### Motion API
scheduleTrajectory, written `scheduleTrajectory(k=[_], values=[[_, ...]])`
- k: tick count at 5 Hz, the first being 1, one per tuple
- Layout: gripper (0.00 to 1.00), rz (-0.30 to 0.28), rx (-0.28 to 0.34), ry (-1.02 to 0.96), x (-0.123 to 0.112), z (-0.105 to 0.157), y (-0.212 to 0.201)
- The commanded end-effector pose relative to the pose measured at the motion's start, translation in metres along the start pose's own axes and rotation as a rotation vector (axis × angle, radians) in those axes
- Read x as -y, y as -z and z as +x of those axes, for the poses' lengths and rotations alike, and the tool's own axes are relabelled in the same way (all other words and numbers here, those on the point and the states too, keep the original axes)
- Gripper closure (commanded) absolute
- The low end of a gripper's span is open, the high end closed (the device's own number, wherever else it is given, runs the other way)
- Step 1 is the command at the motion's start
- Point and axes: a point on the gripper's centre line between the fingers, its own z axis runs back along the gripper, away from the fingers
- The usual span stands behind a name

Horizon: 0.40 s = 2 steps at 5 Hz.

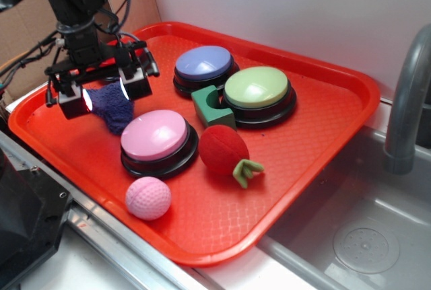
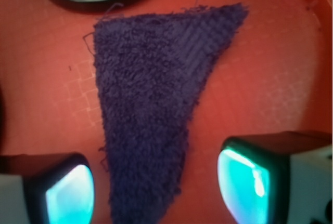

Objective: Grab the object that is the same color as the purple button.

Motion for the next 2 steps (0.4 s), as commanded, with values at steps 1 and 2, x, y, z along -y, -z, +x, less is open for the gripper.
scheduleTrajectory(k=[1,2], values=[[0.00,-0.071,0.033,0.001,-0.0105,0.0096,0.0100],[1.00,-0.083,0.042,0.003,-0.0115,0.0094,0.0103]])
